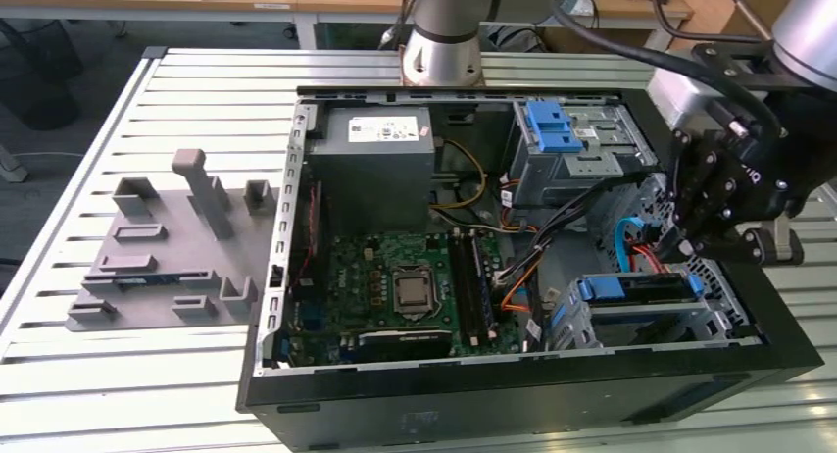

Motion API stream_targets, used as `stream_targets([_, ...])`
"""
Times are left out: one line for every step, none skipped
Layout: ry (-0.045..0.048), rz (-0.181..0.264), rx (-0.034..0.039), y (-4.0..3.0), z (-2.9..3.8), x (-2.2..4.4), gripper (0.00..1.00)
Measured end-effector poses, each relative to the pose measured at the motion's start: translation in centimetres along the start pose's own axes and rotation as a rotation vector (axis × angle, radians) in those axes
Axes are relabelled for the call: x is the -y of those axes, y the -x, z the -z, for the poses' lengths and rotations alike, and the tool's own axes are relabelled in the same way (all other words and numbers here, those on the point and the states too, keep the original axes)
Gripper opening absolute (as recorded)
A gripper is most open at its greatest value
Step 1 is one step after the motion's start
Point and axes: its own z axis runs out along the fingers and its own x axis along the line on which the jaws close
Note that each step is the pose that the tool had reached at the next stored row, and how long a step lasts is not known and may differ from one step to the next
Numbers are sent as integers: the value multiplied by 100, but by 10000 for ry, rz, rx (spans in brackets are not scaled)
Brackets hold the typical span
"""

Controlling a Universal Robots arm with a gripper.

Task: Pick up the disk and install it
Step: 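Insert the second disk wire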

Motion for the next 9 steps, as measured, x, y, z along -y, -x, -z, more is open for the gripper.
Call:
stream_targets([1, -1, -2, -1, 15, -7, 11])
stream_targets([1, 0, 3, -1, 16, -16, 11])
stream_targets([0, 1, 18, -1, 16, -35, 11])
stream_targets([1, 1, 38, -3, 17, -67, 11])
stream_targets([0, 1, 62, -4, 18, -97, 11])
stream_targets([-1, 1, 91, -6, 17, -123, 11])
stream_targets([-2, 1, 104, -7, 24, -135, 11])
stream_targets([-2, 1, 108, -6, 43, -137, 11])
stream_targets([-2, 3, 110, -7, 72, -137, 11])
